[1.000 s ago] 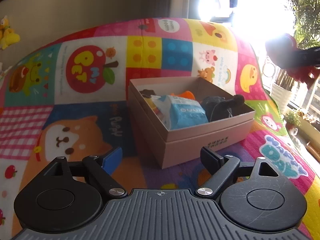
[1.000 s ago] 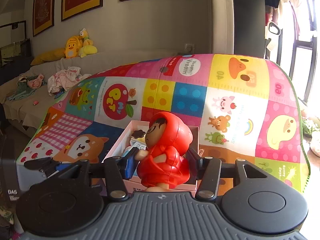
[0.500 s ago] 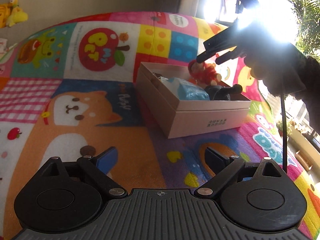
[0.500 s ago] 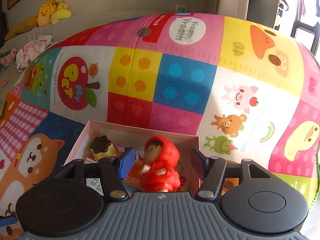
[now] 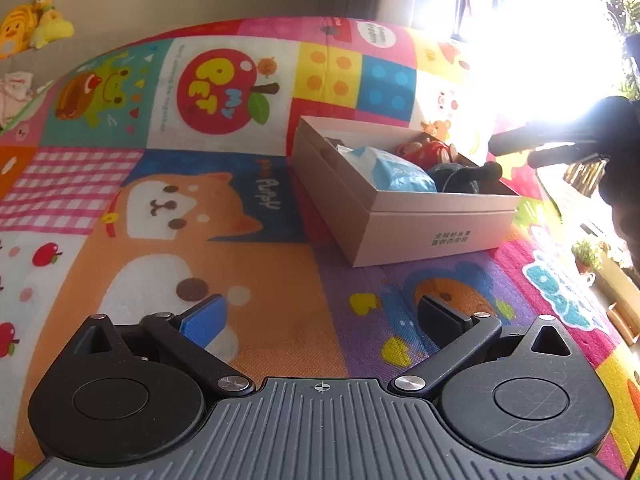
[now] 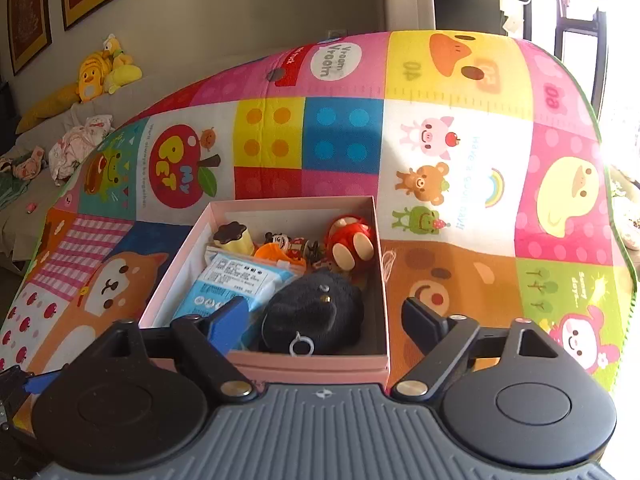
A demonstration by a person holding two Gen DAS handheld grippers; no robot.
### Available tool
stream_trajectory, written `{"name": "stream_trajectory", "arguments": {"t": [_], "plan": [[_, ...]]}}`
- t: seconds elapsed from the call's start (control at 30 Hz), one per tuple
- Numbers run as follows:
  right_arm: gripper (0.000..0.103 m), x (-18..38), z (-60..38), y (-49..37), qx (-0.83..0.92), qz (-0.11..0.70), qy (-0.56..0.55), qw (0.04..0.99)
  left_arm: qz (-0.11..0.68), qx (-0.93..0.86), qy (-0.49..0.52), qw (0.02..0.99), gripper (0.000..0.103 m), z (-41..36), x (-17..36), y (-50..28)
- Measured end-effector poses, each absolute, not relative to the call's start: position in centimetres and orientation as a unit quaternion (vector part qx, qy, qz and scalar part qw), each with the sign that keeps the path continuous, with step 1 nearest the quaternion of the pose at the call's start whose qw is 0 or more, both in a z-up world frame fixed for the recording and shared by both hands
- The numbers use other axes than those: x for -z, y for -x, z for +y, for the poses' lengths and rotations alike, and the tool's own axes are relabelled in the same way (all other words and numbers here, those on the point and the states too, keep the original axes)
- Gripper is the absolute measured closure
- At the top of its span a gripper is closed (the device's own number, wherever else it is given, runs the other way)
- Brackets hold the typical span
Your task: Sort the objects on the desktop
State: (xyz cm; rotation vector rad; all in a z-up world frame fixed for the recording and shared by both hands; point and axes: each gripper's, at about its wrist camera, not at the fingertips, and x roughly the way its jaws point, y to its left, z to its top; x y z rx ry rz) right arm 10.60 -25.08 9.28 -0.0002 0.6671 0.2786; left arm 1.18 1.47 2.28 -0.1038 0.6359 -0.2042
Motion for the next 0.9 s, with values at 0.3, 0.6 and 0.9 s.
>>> {"name": "stream_trajectory", "arguments": {"t": [0.3, 0.6, 0.9], "plan": [[0.0, -2.1, -23.5, -0.4, -0.105, 0.353, -0.035, 0.929, 0.323, 0.022, -0.005, 0.946, 0.0, -0.9, -0.9, 0.7], [0.0, 0.9, -21.2, -2.0, -0.071, 0.368, 0.027, 0.927, 0.335, 0.011, -0.029, 0.942, 0.0, -1.9, -0.5, -1.1], [0.0, 1.2, -21.3, -1.8, -0.078, 0.35, 0.021, 0.933, 0.34, 0.016, -0.013, 0.94, 0.0, -1.4, -0.2, -1.3]]}}
